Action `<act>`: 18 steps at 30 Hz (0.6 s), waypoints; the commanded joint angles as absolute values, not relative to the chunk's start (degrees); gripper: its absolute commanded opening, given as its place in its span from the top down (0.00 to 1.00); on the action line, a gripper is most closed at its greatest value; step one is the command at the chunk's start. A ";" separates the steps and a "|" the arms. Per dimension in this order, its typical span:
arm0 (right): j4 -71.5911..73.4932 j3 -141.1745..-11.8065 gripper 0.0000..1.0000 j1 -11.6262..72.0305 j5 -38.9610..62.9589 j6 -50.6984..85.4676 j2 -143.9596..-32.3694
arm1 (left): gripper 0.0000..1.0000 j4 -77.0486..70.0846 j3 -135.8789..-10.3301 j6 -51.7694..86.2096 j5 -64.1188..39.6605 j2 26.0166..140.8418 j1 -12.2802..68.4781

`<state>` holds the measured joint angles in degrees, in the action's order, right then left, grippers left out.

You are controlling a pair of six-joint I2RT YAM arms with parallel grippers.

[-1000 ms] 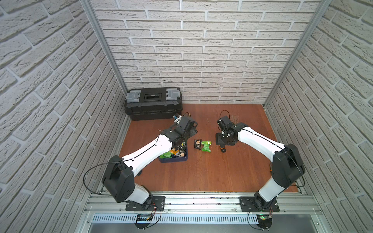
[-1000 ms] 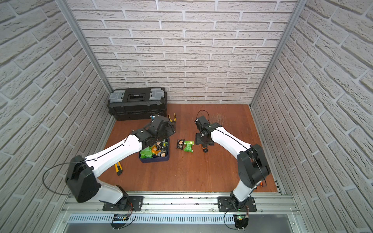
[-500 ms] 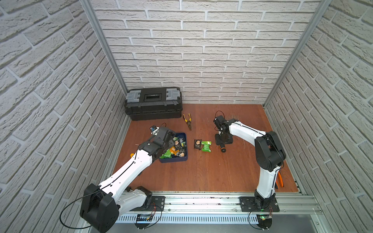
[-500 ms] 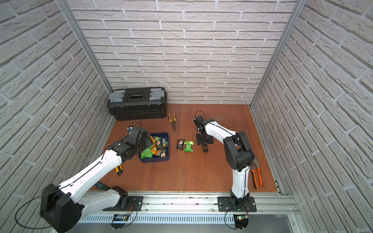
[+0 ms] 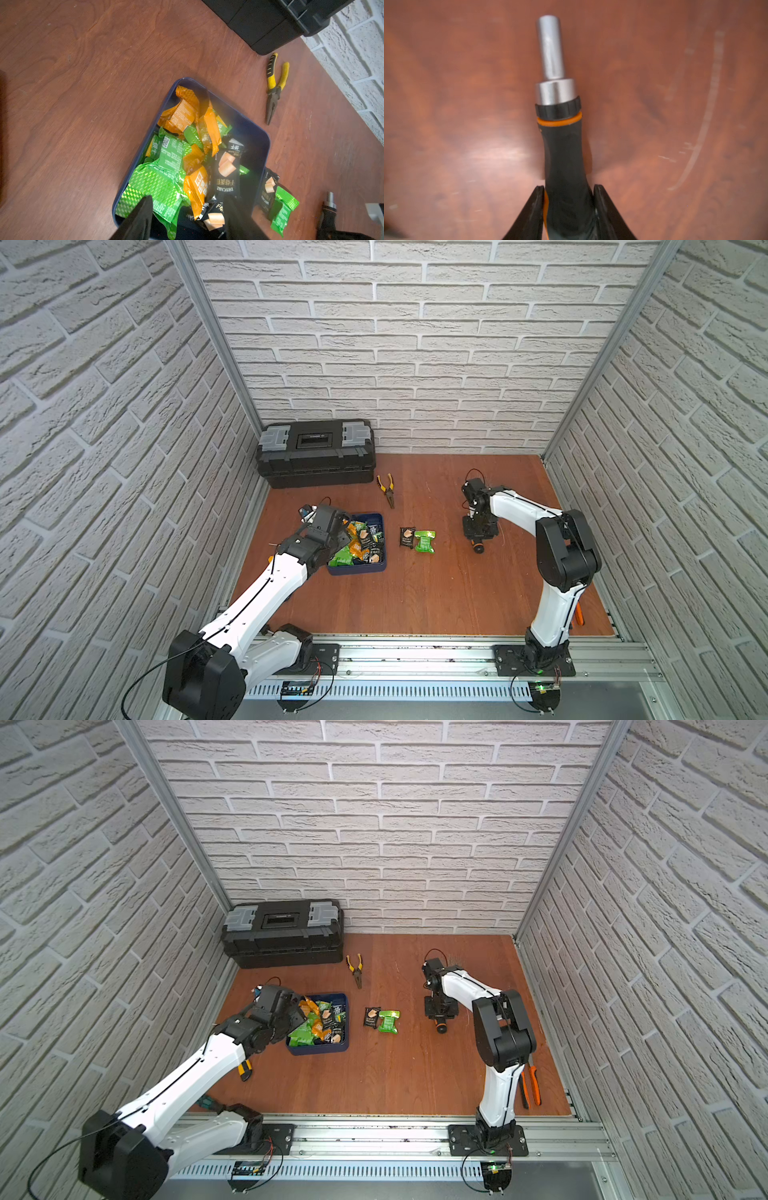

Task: Take the cookies out of the storage box
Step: Move the distractor to the center of the board, then pick up the cookie from the storage box.

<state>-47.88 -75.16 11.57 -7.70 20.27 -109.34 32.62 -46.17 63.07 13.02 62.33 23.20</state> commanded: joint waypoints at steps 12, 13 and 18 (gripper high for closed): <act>-47.99 -74.85 0.26 10.80 -5.84 21.03 -98.65 | 0.40 27.28 -48.92 56.82 3.95 71.62 18.28; -47.84 -75.04 0.25 11.60 -5.36 21.78 -97.54 | 0.39 26.84 -49.61 56.78 3.77 72.92 18.17; -44.05 -74.24 0.23 18.48 -0.16 26.12 -94.11 | 0.27 23.85 -52.44 58.09 2.03 79.54 16.70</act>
